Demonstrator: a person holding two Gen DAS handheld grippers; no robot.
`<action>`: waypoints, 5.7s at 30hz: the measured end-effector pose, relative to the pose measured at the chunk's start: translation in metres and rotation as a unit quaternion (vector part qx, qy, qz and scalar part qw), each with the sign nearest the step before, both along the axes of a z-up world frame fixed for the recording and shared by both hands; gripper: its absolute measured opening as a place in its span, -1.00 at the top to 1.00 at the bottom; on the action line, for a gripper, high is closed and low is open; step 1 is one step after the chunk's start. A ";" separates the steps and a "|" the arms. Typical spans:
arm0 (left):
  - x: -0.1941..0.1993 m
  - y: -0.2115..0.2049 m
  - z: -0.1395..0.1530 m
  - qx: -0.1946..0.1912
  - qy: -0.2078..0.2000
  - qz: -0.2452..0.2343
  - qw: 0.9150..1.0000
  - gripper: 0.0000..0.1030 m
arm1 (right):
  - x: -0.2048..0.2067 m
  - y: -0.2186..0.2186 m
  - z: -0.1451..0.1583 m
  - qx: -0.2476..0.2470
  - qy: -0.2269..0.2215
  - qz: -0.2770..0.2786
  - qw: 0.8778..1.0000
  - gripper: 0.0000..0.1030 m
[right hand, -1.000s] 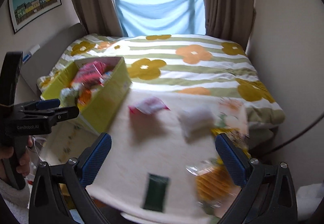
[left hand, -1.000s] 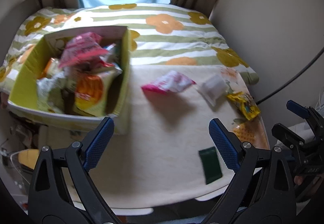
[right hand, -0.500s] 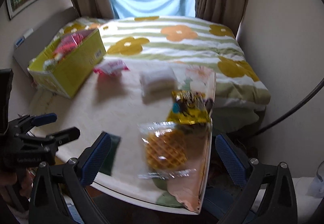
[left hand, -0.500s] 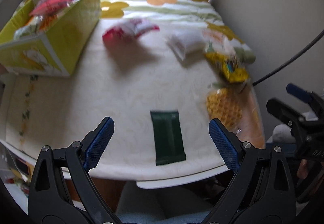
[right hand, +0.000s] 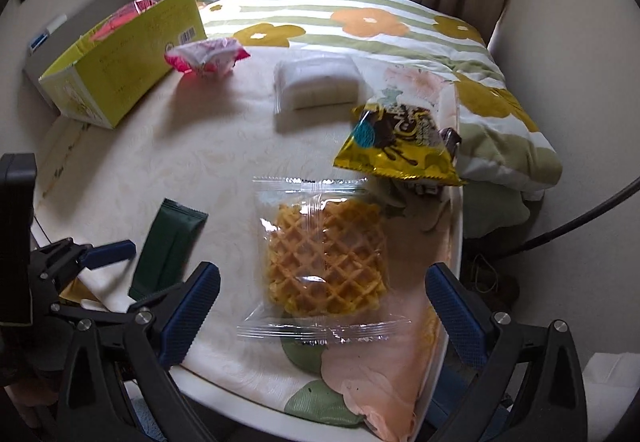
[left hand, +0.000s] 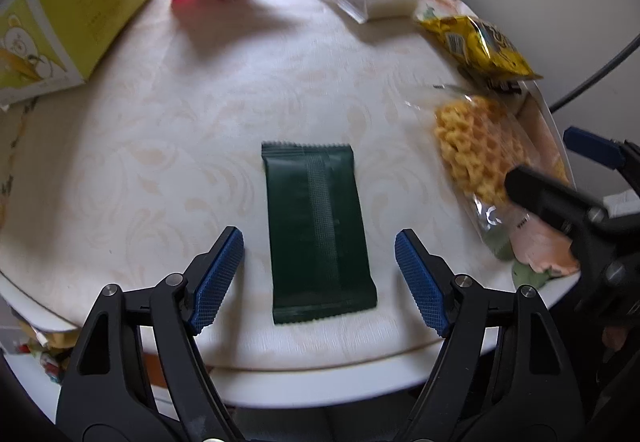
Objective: Organize snacks
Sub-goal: 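Move both tools back to the pile and grasp the dark green bar with the left gripper, then lift the dark green bar with the left gripper while the right grasps the waffle pack, then open both grippers over the yellow box to drop the bar and waffle pack, then grasp the white pack with the left gripper while the right grasps the gold chocolate bag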
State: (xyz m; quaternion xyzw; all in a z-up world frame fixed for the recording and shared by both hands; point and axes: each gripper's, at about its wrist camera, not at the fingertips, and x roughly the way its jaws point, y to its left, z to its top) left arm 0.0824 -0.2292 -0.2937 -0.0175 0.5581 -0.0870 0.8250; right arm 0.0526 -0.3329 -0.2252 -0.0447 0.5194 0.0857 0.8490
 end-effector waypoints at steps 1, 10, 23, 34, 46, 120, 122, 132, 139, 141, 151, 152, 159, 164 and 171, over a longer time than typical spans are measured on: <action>0.001 -0.002 -0.001 0.004 0.000 -0.001 1.000 -0.44 | 0.000 0.000 -0.002 -0.001 0.001 0.003 1.000 -0.99; 0.006 -0.010 0.000 0.055 -0.015 -0.025 0.998 0.18 | 0.009 0.005 -0.022 -0.005 0.016 0.022 1.000 -0.99; 0.009 -0.002 0.002 0.055 -0.009 -0.012 0.998 0.19 | 0.027 0.009 -0.043 -0.005 0.040 0.037 0.998 -0.98; 0.009 0.003 0.009 0.061 -0.012 0.007 0.998 0.19 | 0.032 0.013 -0.047 -0.018 0.046 0.045 0.998 -0.47; 0.013 0.012 0.057 0.062 -0.052 0.026 0.996 0.19 | 0.024 0.014 -0.014 0.022 0.027 0.040 0.999 -0.43; 0.229 0.409 0.153 0.020 -0.088 0.110 0.990 -0.99 | 0.203 0.350 0.092 0.081 -0.052 0.115 0.989 -0.98; 0.224 0.411 0.154 0.020 -0.089 0.112 0.990 -0.99 | 0.199 0.352 0.096 0.082 -0.069 0.117 0.987 -0.98; 0.204 0.409 0.158 0.006 -0.094 0.098 0.991 -0.99 | 0.182 0.354 0.101 0.089 -0.064 0.112 0.988 -0.98; 0.200 0.398 0.171 -0.002 -0.115 0.072 0.991 -0.99 | 0.171 0.348 0.115 0.084 -0.070 0.089 0.990 -0.98; 0.200 0.393 0.174 -0.011 -0.121 0.063 0.991 -0.99 | 0.167 0.343 0.118 0.084 -0.072 0.078 0.991 -0.98; 0.199 0.336 0.182 -0.042 -0.134 -0.002 0.990 -0.99 | 0.136 0.290 0.138 0.053 -0.102 -0.007 0.993 -0.98; 0.197 0.330 0.183 -0.043 -0.135 -0.006 0.990 -0.99 | 0.134 0.284 0.140 0.051 -0.105 -0.014 0.993 -0.98; 0.186 0.270 0.191 -0.039 -0.143 -0.035 0.988 -0.99 | 0.116 0.205 0.142 0.061 -0.115 -0.081 0.988 -0.99; 0.181 0.222 0.196 -0.048 -0.143 -0.024 0.988 -0.99 | 0.105 0.147 0.143 0.058 -0.111 -0.090 0.988 -0.99; 0.177 0.137 0.191 -0.037 -0.142 -0.032 0.989 -0.99 | 0.098 0.066 0.140 0.060 -0.108 -0.090 0.988 -0.99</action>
